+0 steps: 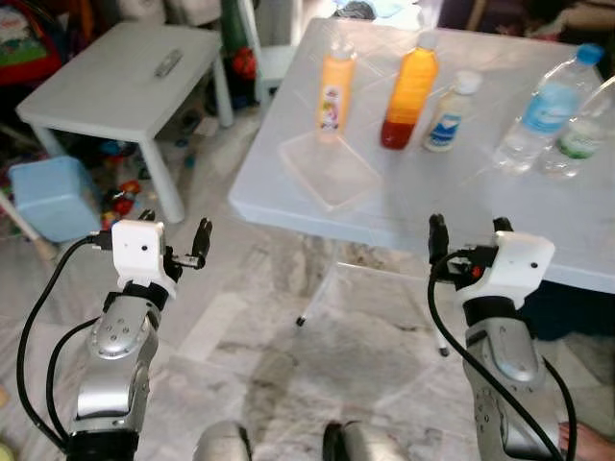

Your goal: Restocking fridge

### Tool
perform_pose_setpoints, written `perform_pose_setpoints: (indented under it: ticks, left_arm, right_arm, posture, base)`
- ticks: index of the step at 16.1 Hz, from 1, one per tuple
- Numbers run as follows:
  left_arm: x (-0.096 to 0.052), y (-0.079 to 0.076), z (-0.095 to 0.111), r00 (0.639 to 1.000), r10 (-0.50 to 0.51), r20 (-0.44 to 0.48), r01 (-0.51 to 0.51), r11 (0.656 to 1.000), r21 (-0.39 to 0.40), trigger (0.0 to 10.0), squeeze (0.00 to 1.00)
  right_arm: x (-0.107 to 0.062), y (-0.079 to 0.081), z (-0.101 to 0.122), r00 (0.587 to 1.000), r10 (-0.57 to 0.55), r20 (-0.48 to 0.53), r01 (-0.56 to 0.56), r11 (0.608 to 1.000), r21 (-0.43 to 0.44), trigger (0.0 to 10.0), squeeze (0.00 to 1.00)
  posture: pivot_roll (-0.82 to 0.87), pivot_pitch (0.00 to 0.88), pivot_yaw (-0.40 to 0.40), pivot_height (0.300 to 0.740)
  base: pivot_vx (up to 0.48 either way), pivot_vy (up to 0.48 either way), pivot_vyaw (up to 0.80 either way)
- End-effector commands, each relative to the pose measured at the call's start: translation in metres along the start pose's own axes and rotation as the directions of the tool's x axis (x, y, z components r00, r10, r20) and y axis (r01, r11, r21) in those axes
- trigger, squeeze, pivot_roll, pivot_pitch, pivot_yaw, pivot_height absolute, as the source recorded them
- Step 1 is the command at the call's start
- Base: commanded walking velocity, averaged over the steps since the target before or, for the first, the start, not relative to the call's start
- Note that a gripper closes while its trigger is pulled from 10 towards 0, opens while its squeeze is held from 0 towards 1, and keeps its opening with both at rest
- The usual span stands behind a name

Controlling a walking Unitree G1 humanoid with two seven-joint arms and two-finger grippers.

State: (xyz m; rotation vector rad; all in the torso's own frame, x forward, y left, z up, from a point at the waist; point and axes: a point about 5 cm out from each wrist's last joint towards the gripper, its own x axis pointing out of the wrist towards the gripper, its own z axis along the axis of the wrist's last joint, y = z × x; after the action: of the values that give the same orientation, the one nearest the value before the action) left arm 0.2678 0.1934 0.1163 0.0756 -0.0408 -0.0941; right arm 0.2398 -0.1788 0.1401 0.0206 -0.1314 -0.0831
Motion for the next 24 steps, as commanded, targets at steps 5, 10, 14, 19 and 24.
perform_pose_setpoints:
  ticks: [5,10,14,19,24]
  left_arm:
    - [0.006,-0.009,0.005,0.999,-0.024,0.026,0.024,1.000,-0.011,10.0,0.00]
    - [0.016,-0.004,0.006,0.999,0.007,0.035,-0.007,1.000,-0.002,10.0,0.00]
    - [0.011,0.002,0.000,0.999,0.021,0.029,-0.022,0.999,0.032,10.0,0.00]
    - [0.015,0.001,0.017,0.996,0.012,0.094,-0.016,0.999,0.039,10.0,0.00]
    - [0.017,0.000,0.016,0.996,0.010,0.091,-0.013,0.999,0.034,10.0,0.00]
  right_arm:
    - [0.011,-0.001,0.013,0.998,0.041,0.052,-0.039,0.999,-0.036,10.0,0.25]
    - [0.017,0.001,0.016,0.993,0.097,0.066,-0.093,0.993,-0.066,10.0,0.00]
    - [0.015,0.012,0.017,0.984,0.159,0.077,-0.153,0.985,-0.074,10.0,0.00]
    - [0.021,0.015,0.026,0.979,0.170,0.109,-0.165,0.985,-0.061,10.0,0.00]
    - [0.022,0.014,0.025,0.979,0.176,0.103,-0.171,0.983,-0.061,10.0,0.00]
  posture:
    - [-0.06,0.045,-0.009,0.740]
    - [-0.07,0.038,-0.015,0.740]
    - [-0.06,0.044,-0.007,0.740]
    - [-0.05,0.059,-0.009,0.740]
    - [-0.06,0.068,-0.014,0.740]
  base:
    - [0.000,-0.455,-0.65]
    - [0.000,-0.103,0.00]
    - [0.000,0.000,0.28]
    - [0.227,0.000,0.68]
    - [0.353,0.000,0.66]
